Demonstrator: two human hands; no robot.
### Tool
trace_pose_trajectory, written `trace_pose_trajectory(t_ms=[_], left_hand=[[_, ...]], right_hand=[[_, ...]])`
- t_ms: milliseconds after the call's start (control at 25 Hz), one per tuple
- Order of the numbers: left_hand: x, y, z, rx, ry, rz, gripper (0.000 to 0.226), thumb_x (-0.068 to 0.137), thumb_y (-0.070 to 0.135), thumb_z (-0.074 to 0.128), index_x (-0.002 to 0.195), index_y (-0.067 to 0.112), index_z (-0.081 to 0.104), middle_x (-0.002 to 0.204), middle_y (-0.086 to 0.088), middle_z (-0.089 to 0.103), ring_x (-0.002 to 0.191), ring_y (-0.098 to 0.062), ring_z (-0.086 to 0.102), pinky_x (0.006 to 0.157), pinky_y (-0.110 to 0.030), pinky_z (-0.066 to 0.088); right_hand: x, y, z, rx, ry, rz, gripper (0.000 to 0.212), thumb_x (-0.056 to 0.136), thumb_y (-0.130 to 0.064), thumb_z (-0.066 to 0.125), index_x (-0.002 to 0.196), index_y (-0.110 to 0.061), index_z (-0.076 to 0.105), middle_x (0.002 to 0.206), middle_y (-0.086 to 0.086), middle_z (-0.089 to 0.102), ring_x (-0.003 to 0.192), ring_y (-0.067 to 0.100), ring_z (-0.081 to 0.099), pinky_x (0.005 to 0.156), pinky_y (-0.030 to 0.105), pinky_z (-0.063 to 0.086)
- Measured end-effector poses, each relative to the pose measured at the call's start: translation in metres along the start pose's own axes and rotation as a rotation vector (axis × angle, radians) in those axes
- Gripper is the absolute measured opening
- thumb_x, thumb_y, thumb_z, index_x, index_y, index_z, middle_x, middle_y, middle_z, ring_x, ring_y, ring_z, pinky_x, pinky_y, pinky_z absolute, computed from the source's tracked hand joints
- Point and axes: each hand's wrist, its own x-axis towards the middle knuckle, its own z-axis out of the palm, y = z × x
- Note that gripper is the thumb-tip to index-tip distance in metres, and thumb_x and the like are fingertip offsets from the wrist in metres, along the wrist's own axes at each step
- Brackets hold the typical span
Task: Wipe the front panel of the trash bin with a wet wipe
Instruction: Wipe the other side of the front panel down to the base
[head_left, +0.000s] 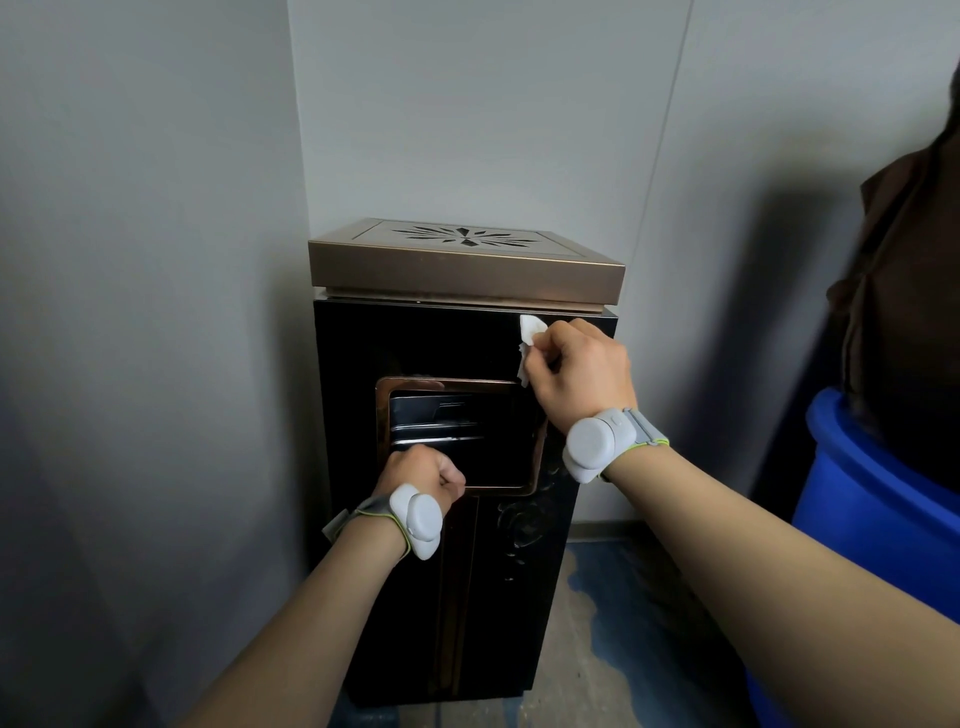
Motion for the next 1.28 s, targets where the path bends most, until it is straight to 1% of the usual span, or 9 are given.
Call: trace_pose_trajectory(t_ms=[120,320,480,680,800,880,1040,1160,1280], left_hand=[[-0.001,0.002,0.0,-0.009,0.002,-0.005,0.011,0.086,0.017,0.071,0.083,0.021,0.08,0.084,0.009,0.075,0.085,-0.006,0.069,0.081,-0.018,0.054],[0.0,0.002,0.0,-0.007,-0.004,-0.011,0.011,0.085,0.015,0.071,0.082,0.021,0.08,0.075,0.013,0.071,0.083,-0.006,0.069,0.078,-0.017,0.054],[0.001,0.002,0.001,0.0,0.005,-0.019,0.011,0.084,0.018,0.072,0.077,0.024,0.078,0.066,0.022,0.065,0.083,-0.005,0.069,0.079,-0.017,0.053],[0.005,0.003,0.004,0.017,0.022,-0.032,0.008,0.083,0.025,0.074,0.077,0.023,0.078,0.073,0.013,0.071,0.081,-0.008,0.069,0.082,-0.025,0.057],[0.007,0.005,0.006,0.012,0.038,-0.068,0.007,0.082,0.028,0.076,0.081,0.021,0.078,0.08,0.006,0.074,0.082,-0.012,0.07,0.081,-0.027,0.057],[0.008,0.005,0.006,0.006,0.047,-0.091,0.009,0.081,0.028,0.076,0.084,0.019,0.077,0.083,0.003,0.073,0.084,-0.014,0.069,0.082,-0.027,0.057],[0.008,0.006,0.006,0.007,0.04,-0.116,0.011,0.081,0.028,0.076,0.086,0.019,0.077,0.087,0.002,0.074,0.085,-0.014,0.069,0.084,-0.027,0.057],[0.009,0.006,0.005,0.003,0.024,-0.119,0.012,0.081,0.027,0.076,0.086,0.017,0.077,0.087,0.002,0.074,0.087,-0.014,0.069,0.082,-0.026,0.056],[0.011,0.007,0.005,0.004,0.029,-0.122,0.013,0.081,0.028,0.076,0.088,0.017,0.077,0.09,0.001,0.073,0.088,-0.014,0.068,0.082,-0.026,0.056]], right_hand=[[-0.002,0.005,-0.003,-0.017,0.003,0.024,0.011,0.088,-0.015,0.066,0.084,-0.006,0.068,0.082,0.011,0.063,0.075,0.034,0.057,0.062,0.032,0.04],[-0.003,0.012,-0.007,-0.04,-0.005,0.045,0.011,0.088,-0.016,0.067,0.082,-0.007,0.066,0.08,0.01,0.062,0.072,0.033,0.055,0.061,0.03,0.035],[-0.005,0.015,-0.01,-0.029,0.011,0.032,0.011,0.087,-0.017,0.067,0.081,-0.009,0.064,0.077,0.007,0.062,0.069,0.03,0.055,0.06,0.031,0.039],[-0.013,0.005,-0.007,0.031,-0.032,-0.144,0.014,0.086,-0.019,0.072,0.08,-0.01,0.064,0.075,0.003,0.06,0.066,0.027,0.057,0.059,0.029,0.042],[-0.012,-0.008,0.004,0.041,-0.074,-0.211,0.016,0.089,-0.023,0.071,0.082,-0.01,0.065,0.078,0.004,0.06,0.068,0.029,0.058,0.059,0.038,0.051],[-0.01,-0.019,0.012,0.049,-0.089,-0.249,0.016,0.09,-0.023,0.071,0.084,-0.009,0.066,0.08,0.006,0.062,0.07,0.031,0.06,0.059,0.041,0.053],[-0.002,-0.031,0.025,0.031,-0.109,-0.245,0.017,0.092,-0.024,0.068,0.088,-0.008,0.067,0.086,0.008,0.062,0.076,0.036,0.061,0.061,0.039,0.05],[-0.001,-0.03,0.029,0.015,-0.102,-0.235,0.015,0.091,-0.021,0.068,0.086,-0.007,0.068,0.086,0.009,0.062,0.075,0.037,0.06,0.06,0.036,0.046],[-0.002,-0.025,0.027,0.002,-0.107,-0.225,0.015,0.089,-0.021,0.068,0.085,-0.007,0.068,0.086,0.01,0.062,0.075,0.037,0.06,0.062,0.041,0.051]])
